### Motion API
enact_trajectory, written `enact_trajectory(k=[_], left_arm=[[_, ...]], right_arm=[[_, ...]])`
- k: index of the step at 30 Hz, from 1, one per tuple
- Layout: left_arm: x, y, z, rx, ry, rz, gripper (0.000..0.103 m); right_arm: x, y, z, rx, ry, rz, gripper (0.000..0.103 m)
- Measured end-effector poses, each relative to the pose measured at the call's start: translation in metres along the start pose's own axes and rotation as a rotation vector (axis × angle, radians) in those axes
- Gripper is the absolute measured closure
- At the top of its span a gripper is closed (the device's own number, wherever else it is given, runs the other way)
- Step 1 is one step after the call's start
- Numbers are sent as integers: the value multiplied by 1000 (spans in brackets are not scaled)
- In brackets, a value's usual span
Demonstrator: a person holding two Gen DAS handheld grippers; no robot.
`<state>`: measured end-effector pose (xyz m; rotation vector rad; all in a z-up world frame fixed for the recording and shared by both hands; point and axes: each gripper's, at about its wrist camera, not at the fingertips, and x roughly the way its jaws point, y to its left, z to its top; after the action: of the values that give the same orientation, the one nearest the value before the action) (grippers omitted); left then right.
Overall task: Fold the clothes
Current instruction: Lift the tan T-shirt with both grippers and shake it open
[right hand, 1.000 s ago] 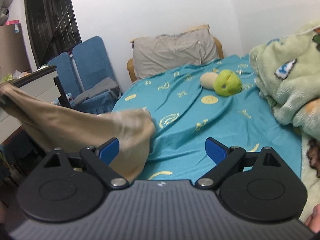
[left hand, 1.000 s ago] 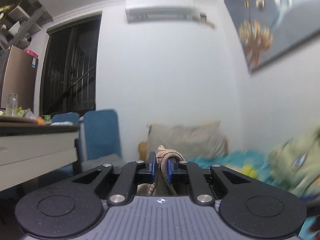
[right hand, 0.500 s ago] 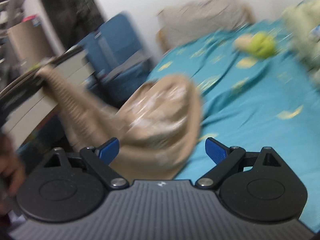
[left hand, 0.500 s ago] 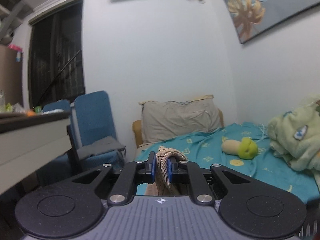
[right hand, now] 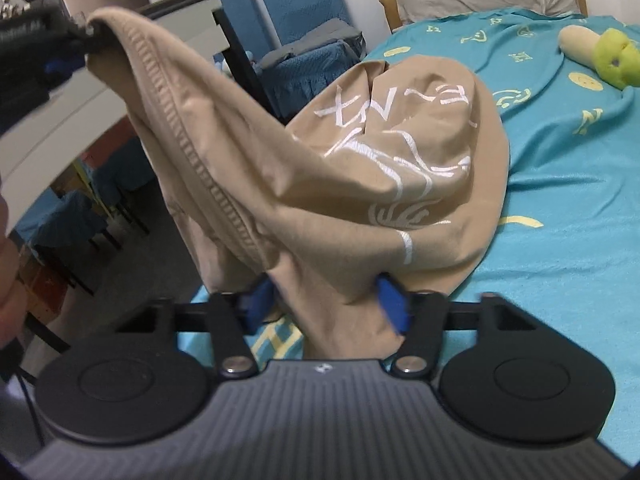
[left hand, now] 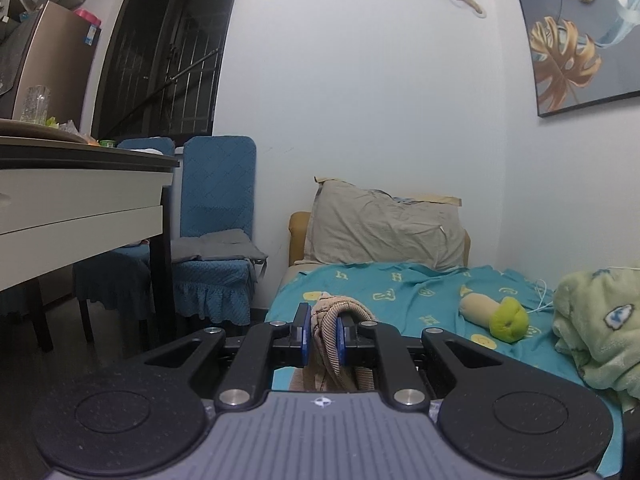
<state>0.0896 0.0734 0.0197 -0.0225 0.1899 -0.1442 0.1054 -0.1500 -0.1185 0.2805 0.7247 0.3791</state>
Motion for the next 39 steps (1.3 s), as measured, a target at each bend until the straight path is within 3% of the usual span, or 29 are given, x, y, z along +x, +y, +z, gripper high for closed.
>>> enact_trajectory(k=[2, 5, 8, 11, 13, 16, 19, 22, 24, 25, 26, 32, 39], left_arm=[[-4, -1, -1, -6, 0, 0, 89], [-10, -2, -1, -17, 5, -15, 89], [-19, 0, 0, -58, 20, -83, 89], [-27, -5, -3, -44, 44, -144, 87], [-24, -13, -11, 1, 100, -173, 87], [-10, -25, -28, 59, 180, -188, 87], [2, -30, -40, 69, 228, -188, 87], [9, -24, -45, 40, 254, -164, 87], [13, -17, -46, 11, 270, -149, 87], [14, -14, -46, -4, 276, -146, 87], [14, -12, -45, -17, 277, -149, 87], [9, -13, -40, -42, 256, -181, 87], [2, -17, -38, -56, 226, -242, 88]], right_arm=[[-7, -5, 1, 27, -30, -15, 78], [-21, -15, 3, 73, -85, -49, 84], [-39, -28, 7, 131, -160, -104, 89], [-61, -41, 11, 185, -261, -174, 89], [-73, -52, 15, 222, -322, -235, 89], [-74, -65, 15, 265, -349, -340, 89], [-69, -73, 11, 314, -305, -355, 87], [-65, -81, 6, 362, -261, -370, 73], [-68, -79, 3, 357, -274, -371, 27], [-69, -78, 2, 354, -280, -372, 17], [-69, -73, 2, 324, -279, -360, 13], [-63, -40, 2, 114, -262, -288, 15], [-57, -9, 3, -32, -231, -167, 15]])
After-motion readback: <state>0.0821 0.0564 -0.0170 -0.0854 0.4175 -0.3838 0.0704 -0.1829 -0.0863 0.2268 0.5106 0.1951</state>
